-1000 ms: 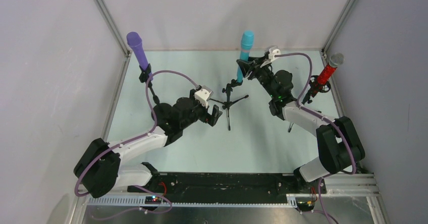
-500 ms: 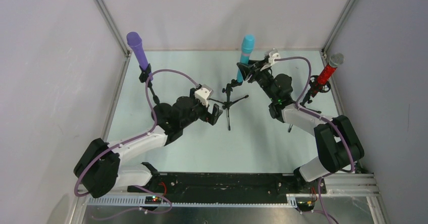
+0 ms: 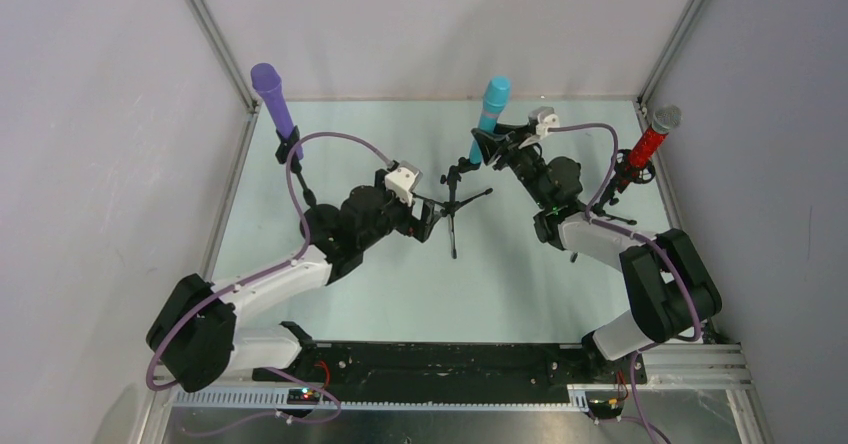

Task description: Attach the microphones to the stand

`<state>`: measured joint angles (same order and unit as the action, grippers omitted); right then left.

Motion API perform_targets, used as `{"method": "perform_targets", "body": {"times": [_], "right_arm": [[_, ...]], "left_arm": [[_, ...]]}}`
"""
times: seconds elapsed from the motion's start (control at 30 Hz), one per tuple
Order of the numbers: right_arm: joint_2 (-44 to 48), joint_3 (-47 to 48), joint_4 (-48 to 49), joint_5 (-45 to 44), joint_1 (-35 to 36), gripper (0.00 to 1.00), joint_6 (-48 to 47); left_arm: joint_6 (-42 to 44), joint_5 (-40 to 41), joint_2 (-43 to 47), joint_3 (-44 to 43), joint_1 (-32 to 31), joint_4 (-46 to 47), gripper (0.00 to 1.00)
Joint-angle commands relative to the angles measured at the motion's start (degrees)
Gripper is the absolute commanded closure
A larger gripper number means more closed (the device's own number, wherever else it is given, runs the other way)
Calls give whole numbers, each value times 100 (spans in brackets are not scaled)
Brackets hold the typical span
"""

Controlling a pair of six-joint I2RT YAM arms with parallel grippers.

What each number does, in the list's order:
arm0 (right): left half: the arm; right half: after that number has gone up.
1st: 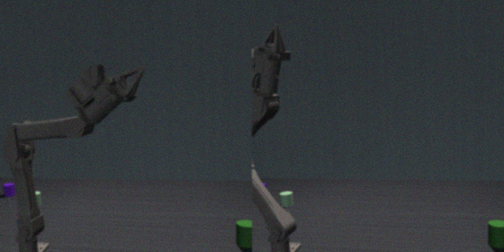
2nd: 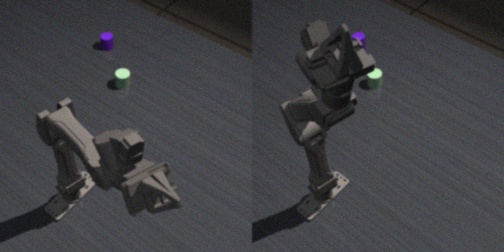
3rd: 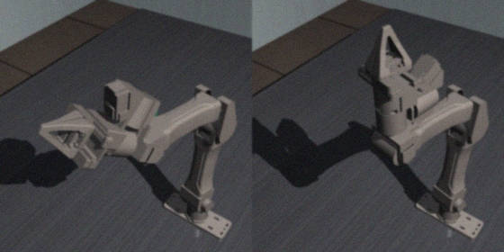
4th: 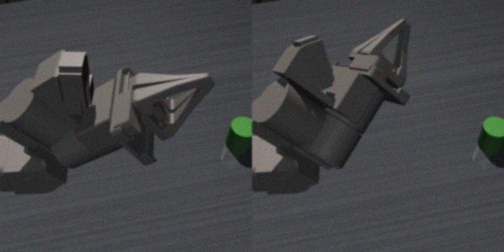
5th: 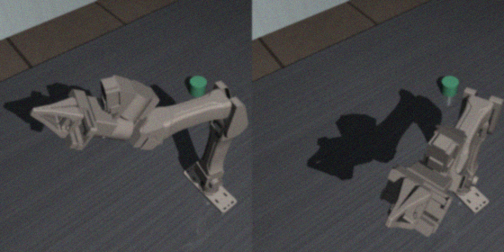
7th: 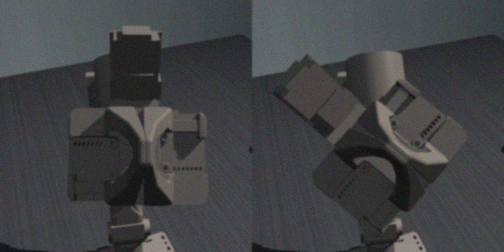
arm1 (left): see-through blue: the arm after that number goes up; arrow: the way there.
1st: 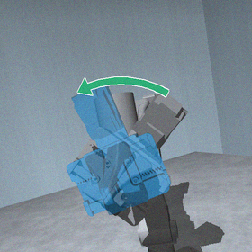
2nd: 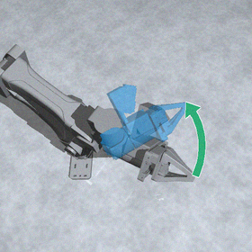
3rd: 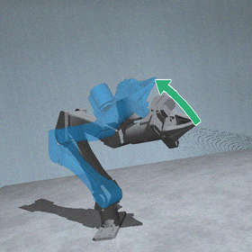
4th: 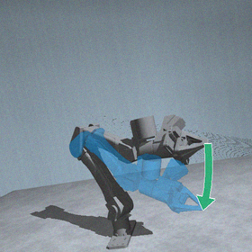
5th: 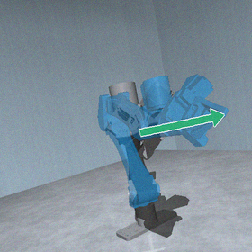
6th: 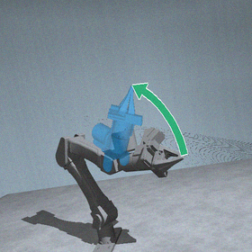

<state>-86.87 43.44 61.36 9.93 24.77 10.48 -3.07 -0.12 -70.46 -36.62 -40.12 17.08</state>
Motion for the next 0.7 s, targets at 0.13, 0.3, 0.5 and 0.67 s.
{"method": "perform_targets", "body": {"times": [0.13,0.3,0.5,0.67], "right_arm": [[-82,-287,-17,108,128,100,-247],[-169,-368,70,120,180,100,-423],[-261,-371,-48,142,253,100,-534],[-343,-371,-133,152,253,100,-511]], "left_arm": [[-219,-108,-85,-428,146,-199,2],[-505,-212,-136,-486,217,-278,2],[-593,-423,-194,-548,334,-314,2],[-512,-412,-184,-568,339,-319,2]]}}
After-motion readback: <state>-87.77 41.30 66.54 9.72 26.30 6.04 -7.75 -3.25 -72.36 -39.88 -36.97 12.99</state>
